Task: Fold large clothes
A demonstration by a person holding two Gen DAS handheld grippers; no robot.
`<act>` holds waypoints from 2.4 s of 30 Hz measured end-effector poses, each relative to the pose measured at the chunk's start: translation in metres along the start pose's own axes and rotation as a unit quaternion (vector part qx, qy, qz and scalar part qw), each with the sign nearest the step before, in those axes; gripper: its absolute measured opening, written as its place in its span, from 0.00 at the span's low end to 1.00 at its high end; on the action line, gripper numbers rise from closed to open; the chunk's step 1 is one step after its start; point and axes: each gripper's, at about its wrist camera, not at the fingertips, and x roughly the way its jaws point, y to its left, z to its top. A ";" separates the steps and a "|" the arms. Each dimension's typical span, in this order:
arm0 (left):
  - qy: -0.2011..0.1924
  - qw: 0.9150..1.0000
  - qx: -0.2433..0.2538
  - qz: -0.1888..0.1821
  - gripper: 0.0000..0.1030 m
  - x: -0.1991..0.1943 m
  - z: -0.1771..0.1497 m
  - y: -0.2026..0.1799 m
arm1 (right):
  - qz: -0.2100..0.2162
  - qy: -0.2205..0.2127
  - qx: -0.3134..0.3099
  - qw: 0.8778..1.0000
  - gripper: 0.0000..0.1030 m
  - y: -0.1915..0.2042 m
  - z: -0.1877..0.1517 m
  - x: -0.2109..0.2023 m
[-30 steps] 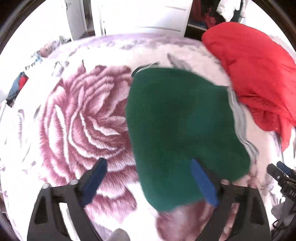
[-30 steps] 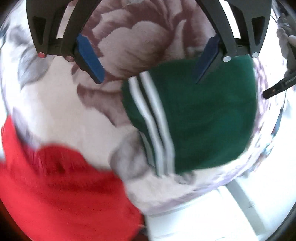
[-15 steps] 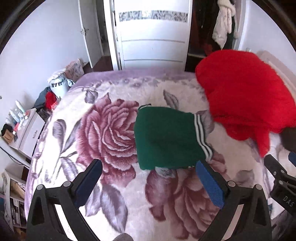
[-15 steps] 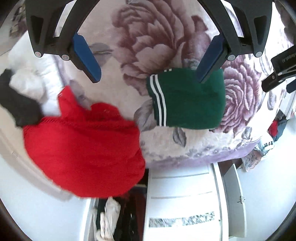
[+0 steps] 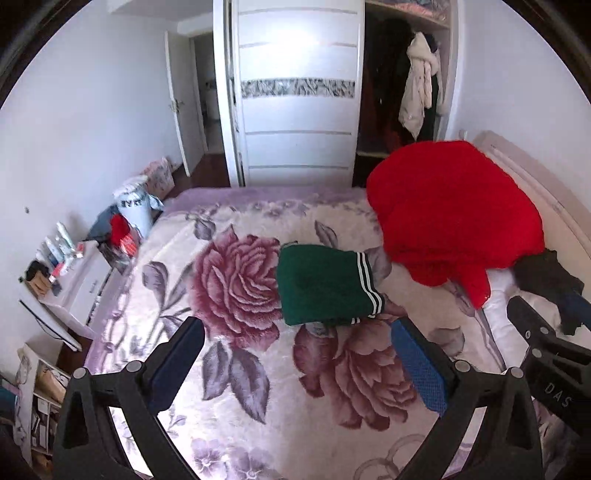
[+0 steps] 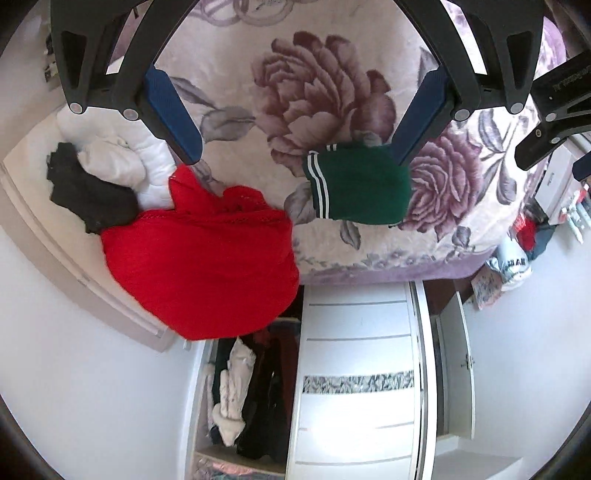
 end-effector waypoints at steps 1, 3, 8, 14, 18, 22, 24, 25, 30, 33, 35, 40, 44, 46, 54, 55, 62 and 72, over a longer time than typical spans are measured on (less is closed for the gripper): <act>-0.002 1.000 -0.001 -0.002 1.00 -0.007 -0.002 0.000 | 0.002 -0.002 0.002 1.000 1.00 -0.002 -0.002 -0.006; -0.008 1.000 -0.002 0.002 1.00 -0.023 -0.006 -0.003 | 0.004 -0.009 0.007 1.000 1.00 -0.010 -0.006 -0.028; -0.027 1.000 -0.007 0.003 1.00 -0.047 -0.013 -0.009 | 0.001 -0.036 0.000 0.999 1.00 -0.033 -0.008 -0.071; -0.029 0.999 -0.024 0.003 1.00 -0.058 -0.023 -0.019 | 0.006 -0.049 -0.017 0.999 1.00 -0.052 -0.013 -0.094; -0.032 0.999 -0.031 0.009 1.00 -0.064 -0.028 -0.026 | 0.017 -0.048 -0.023 0.998 1.00 -0.064 -0.013 -0.099; -0.043 0.998 -0.026 0.024 1.00 -0.070 -0.029 -0.034 | 0.028 -0.051 -0.025 0.998 1.00 -0.076 -0.011 -0.096; -0.046 0.998 -0.026 0.030 1.00 -0.071 -0.031 -0.037 | 0.033 -0.053 -0.025 0.998 1.00 -0.082 -0.010 -0.093; -0.046 0.998 -0.027 0.036 1.00 -0.071 -0.032 -0.038 | 0.036 -0.052 -0.025 0.998 1.00 -0.084 -0.010 -0.090; -0.045 0.997 -0.033 0.045 1.00 -0.072 -0.033 -0.040 | 0.043 -0.053 -0.026 0.997 1.00 -0.092 -0.009 -0.087; -0.045 0.997 -0.034 0.047 1.00 -0.073 -0.033 -0.040 | 0.046 -0.055 -0.026 0.997 1.00 -0.096 -0.007 -0.084; -0.047 0.997 -0.034 0.046 1.00 -0.073 -0.033 -0.041 | 0.048 -0.053 -0.025 0.997 1.00 -0.097 -0.007 -0.083; -0.050 0.997 -0.032 0.046 1.00 -0.075 -0.033 -0.044 | 0.047 -0.053 -0.025 0.997 1.00 -0.098 -0.007 -0.084; -0.051 0.997 -0.030 0.046 1.00 -0.074 -0.031 -0.045 | 0.055 -0.053 -0.026 0.997 1.00 -0.100 -0.006 -0.082; -0.052 0.997 -0.031 0.047 1.00 -0.076 -0.030 -0.046 | 0.057 -0.053 -0.026 0.997 1.00 -0.100 -0.007 -0.082; -0.052 0.997 -0.030 0.049 1.00 -0.077 -0.027 -0.046 | 0.062 -0.058 -0.027 0.996 1.00 -0.100 -0.005 -0.080; -0.052 0.997 -0.030 0.049 1.00 -0.077 -0.027 -0.046 | 0.063 -0.058 -0.027 0.996 1.00 -0.100 -0.005 -0.080; -0.050 0.997 -0.031 0.048 1.00 -0.079 -0.027 -0.046 | 0.069 -0.058 -0.027 0.996 1.00 -0.096 -0.005 -0.082; -0.051 0.997 -0.031 0.048 1.00 -0.079 -0.027 -0.045 | 0.067 -0.056 -0.025 0.996 1.00 -0.094 -0.008 -0.084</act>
